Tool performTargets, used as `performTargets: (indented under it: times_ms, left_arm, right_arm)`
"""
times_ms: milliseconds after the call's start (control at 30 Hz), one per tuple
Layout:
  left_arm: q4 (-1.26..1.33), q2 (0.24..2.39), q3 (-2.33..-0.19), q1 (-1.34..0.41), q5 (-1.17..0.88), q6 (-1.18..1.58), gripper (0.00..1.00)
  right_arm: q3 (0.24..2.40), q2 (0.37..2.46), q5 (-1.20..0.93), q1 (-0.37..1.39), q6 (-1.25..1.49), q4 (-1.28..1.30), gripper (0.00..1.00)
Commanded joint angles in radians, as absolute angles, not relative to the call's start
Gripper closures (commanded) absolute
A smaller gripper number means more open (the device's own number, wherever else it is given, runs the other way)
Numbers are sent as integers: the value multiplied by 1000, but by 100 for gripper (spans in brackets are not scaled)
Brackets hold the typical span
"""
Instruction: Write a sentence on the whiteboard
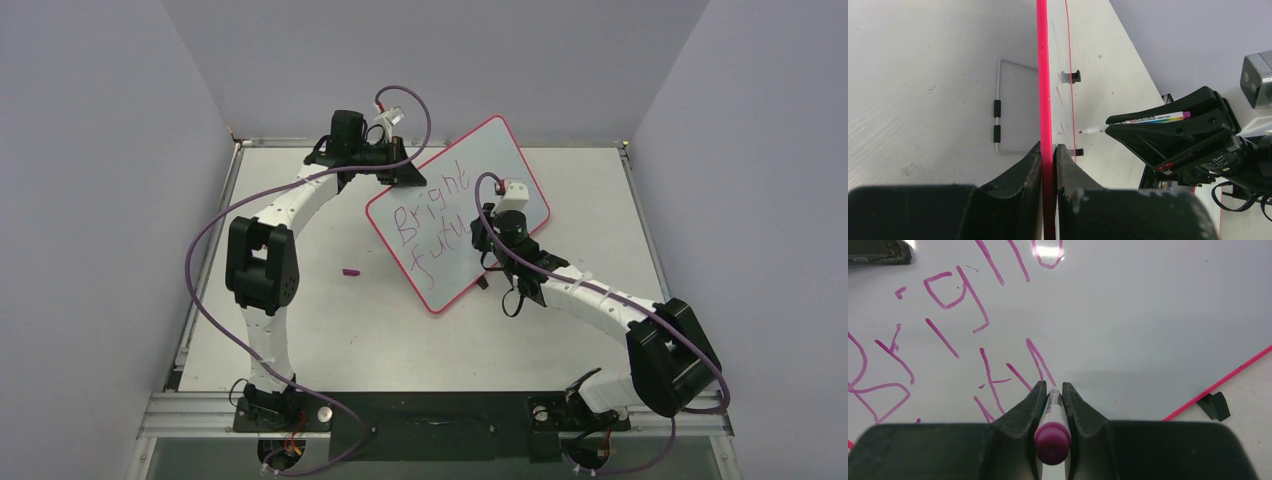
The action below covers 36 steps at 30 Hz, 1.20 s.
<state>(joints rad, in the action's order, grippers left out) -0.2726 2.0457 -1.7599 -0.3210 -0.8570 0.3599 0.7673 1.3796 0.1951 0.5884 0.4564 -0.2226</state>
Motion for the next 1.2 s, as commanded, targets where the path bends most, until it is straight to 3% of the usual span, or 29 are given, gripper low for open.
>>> performTargets:
  times_ms: [0,600,1167]
  left_arm:
    - [-198,1977,-1757,-339,-888,315,100]
    - [-210,1978,-1760,-336,-876,302,100]
    - [-211,1975,-1761,-336,-875,302,100]
  right_arm:
    - [843,1370,217,584,426,-235,100]
    - [995,1496,160,558,389,-251,100]
    - [903,1493,157,540,402,-271,100]
